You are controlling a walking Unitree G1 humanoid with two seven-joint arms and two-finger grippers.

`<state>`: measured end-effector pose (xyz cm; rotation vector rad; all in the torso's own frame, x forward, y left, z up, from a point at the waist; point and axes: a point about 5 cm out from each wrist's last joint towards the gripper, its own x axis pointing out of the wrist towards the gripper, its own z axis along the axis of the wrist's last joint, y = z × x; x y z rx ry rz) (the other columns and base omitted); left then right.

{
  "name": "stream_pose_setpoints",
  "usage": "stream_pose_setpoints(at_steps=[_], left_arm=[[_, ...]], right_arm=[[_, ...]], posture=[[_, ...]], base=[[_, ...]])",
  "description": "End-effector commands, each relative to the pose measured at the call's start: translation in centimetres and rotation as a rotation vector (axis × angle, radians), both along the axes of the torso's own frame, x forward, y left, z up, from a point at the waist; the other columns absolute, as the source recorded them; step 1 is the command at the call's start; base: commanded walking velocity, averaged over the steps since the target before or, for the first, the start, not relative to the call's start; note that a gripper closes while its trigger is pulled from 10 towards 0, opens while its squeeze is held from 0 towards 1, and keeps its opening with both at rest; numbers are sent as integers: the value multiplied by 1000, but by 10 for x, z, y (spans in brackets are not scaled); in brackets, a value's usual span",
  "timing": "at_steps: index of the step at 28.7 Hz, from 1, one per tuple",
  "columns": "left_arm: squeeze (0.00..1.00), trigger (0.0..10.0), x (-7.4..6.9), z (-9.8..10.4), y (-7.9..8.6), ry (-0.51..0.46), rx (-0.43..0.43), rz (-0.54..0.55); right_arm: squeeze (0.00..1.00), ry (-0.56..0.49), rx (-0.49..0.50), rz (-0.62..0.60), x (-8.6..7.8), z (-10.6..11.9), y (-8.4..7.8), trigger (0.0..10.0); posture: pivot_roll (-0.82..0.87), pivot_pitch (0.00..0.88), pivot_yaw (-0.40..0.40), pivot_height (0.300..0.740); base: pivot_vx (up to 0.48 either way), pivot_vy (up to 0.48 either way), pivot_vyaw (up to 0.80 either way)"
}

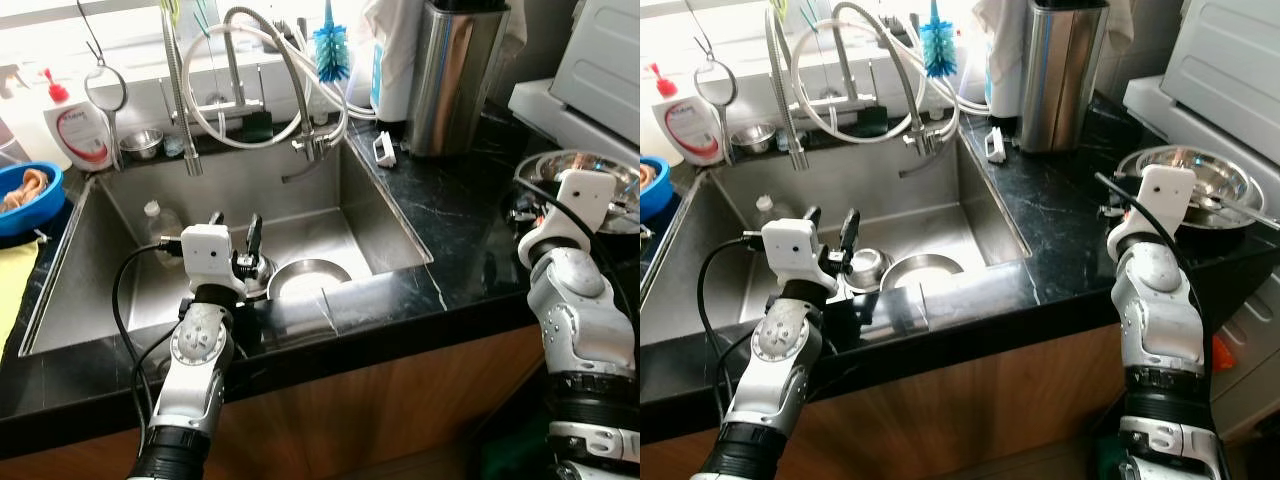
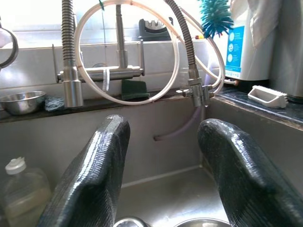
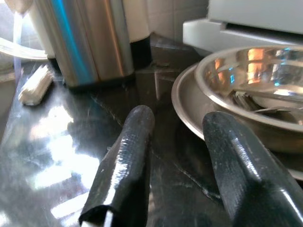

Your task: Kitchen organization

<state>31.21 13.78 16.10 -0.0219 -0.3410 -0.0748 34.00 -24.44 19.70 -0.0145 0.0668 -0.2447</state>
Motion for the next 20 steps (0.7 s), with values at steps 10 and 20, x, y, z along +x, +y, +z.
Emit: stream_pose_setpoints(at_steps=[10,20], left_arm=[[0,10000,2,0,4,13,28,3],[0,10000,2,-1,6,22,31,3]], right_arm=[[1000,52,7,3,-1,7,-11,10000],[0,95,8,23,3,4,-15,10000]], posture=[[-189,0,68,740],[-180,0,69,740]], base=[[0,0,0],[0,0,0]])
